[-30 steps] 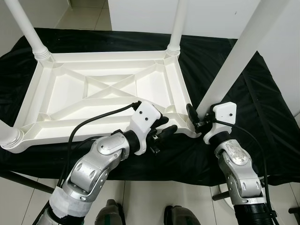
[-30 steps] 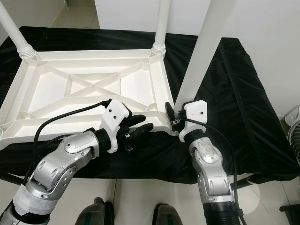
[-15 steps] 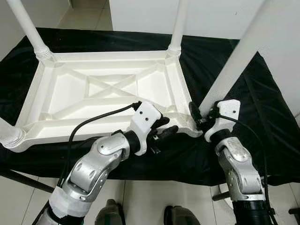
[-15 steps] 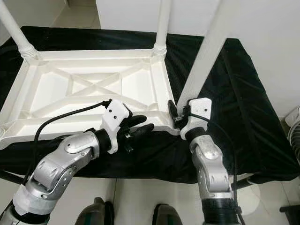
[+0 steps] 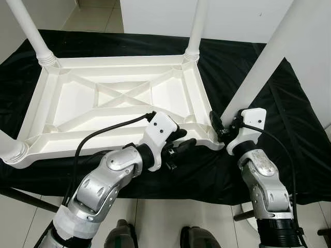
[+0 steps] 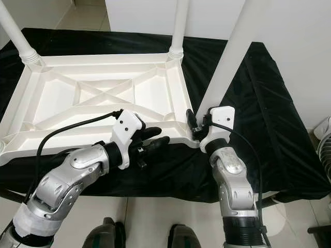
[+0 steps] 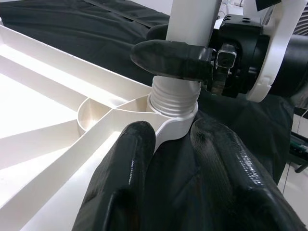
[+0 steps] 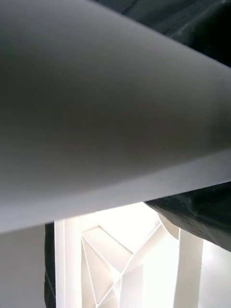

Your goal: Building children table

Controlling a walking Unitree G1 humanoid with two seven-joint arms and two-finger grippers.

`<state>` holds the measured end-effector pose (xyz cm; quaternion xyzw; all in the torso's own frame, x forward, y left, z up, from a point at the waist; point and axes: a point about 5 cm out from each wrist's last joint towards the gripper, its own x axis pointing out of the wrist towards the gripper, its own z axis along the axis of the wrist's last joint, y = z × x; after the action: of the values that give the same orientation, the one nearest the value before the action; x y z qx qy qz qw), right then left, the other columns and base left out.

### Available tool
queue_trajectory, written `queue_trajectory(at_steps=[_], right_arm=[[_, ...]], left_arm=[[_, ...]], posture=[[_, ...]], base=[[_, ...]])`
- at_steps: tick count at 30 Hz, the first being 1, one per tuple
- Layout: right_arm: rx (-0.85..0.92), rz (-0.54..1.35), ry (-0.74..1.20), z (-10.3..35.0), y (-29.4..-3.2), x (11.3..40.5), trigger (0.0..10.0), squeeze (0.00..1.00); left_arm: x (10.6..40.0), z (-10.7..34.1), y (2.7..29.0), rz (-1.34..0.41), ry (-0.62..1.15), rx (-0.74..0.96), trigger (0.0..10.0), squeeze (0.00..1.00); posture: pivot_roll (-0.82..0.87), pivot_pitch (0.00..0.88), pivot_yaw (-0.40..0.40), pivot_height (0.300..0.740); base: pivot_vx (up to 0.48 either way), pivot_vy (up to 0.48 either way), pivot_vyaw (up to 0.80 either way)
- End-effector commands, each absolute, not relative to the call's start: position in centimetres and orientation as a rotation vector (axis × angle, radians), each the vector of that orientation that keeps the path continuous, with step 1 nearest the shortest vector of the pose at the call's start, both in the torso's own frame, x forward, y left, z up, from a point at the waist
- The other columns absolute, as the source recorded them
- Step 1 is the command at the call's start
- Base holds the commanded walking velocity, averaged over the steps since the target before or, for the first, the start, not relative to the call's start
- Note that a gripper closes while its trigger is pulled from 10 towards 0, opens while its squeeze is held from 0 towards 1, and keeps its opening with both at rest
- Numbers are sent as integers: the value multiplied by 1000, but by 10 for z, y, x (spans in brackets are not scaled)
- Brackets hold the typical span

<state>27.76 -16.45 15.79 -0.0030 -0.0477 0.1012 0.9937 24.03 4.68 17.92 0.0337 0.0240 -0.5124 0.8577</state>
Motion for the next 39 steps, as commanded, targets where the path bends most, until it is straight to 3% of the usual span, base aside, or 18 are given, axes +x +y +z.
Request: queue_trajectory(at_steps=[1,5,9,18,24,25,35,39], right_arm=[[36,108,12,134,-176,276,10000,0],[50,-27,-26,136,-178,280,10000,0],[51,-301,-3,129,-168,293,10000,0],[72,-262,-15,136,-140,312,10000,0],[92,-229,-33,138,-135,314,10000,0],[87,-222,-57,139,-134,314,10000,1000],[86,-48,-193,154,-139,315,10000,1000],[63,24,-220,160,-158,317,10000,1000]], left_arm=[[237,182,43,-1123,42,77,10000,0],[237,182,41,-1128,41,75,10000,0],[237,183,37,-1139,39,66,10000,0],[238,184,36,-1145,35,69,10000,0],[238,183,36,-1132,34,63,10000,0],[238,183,35,-1126,33,59,10000,0],[240,182,35,-1122,29,64,10000,0],[242,184,34,-1122,21,68,10000,0]], posture=[[-30,113,26,740],[-32,111,26,740],[-36,104,37,740],[-28,96,32,740],[-23,95,25,740],[-24,93,20,740],[-30,85,14,740],[-35,81,14,740]], base=[[0,0,0],[0,0,0],[0,0,0],[0,0,0],[0,0,0],[0,0,0],[0,0,0],[0,0,0]])
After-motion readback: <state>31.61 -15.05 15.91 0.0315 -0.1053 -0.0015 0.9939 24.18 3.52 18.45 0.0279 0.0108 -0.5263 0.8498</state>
